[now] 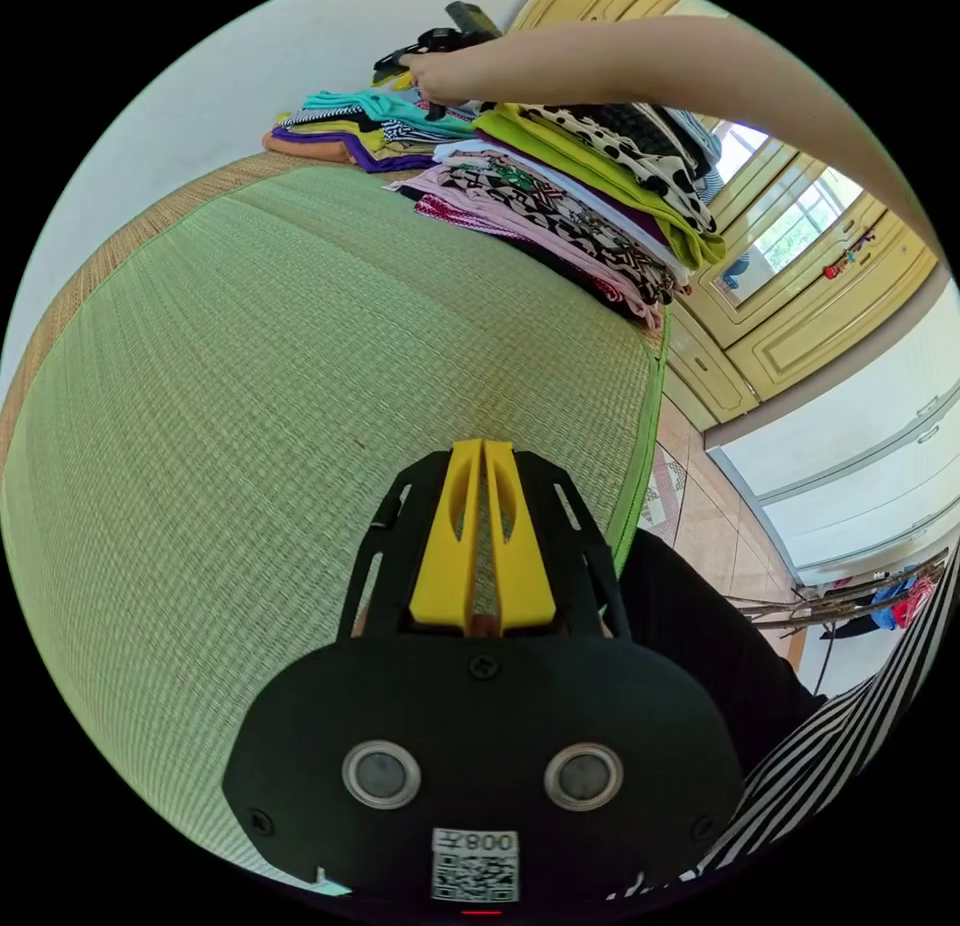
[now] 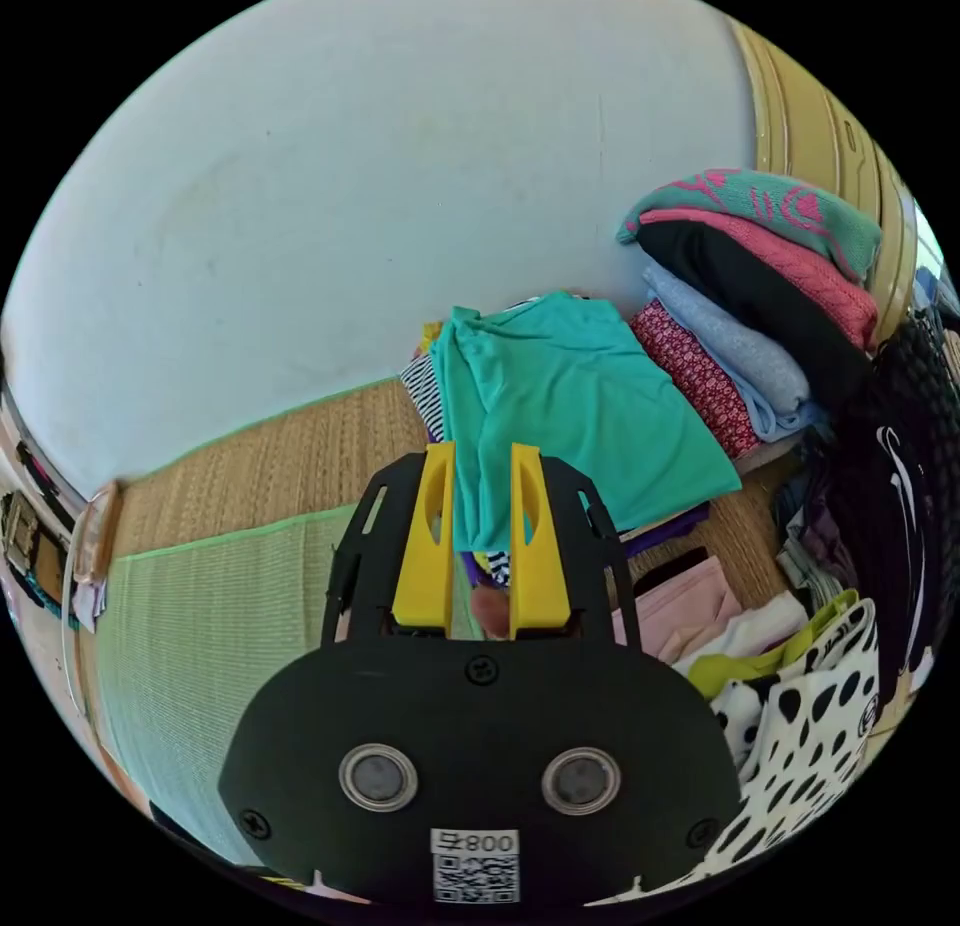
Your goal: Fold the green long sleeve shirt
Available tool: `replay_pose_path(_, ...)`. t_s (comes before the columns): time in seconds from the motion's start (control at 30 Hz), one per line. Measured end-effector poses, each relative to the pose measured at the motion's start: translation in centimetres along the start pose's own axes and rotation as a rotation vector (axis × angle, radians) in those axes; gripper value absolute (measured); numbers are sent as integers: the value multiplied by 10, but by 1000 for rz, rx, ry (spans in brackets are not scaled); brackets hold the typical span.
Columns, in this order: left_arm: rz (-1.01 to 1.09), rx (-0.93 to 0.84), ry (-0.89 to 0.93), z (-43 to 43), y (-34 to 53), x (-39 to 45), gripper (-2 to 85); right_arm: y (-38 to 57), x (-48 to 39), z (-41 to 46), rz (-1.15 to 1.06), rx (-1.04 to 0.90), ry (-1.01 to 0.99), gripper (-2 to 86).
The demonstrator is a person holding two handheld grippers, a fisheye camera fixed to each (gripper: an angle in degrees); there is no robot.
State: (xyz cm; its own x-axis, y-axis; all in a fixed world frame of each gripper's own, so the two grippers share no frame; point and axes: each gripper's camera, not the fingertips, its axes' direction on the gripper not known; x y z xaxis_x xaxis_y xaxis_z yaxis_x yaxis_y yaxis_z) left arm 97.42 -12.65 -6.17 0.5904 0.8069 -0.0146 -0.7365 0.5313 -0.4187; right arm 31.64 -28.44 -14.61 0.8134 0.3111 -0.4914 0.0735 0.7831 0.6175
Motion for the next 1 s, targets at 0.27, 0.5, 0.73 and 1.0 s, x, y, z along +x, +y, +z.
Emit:
replay_pose_path(0.27, -18, 5, 44, 65, 33, -39, 3, -16, 7, 19, 89, -21, -68, 40)
replay_pose_path(0.5, -33, 12, 66, 126, 67, -80, 2, -11, 16, -14, 171, 2, -275, 12)
replay_pose_path(0.73, -238, 83, 267, 153, 124, -165, 3, 37, -17, -96, 14, 29, -601, 8)
replay_pose_path(1.0, -548, 354, 513, 139, 245, -291, 20, 128, -103, -174, -188, -147, -929, 7)
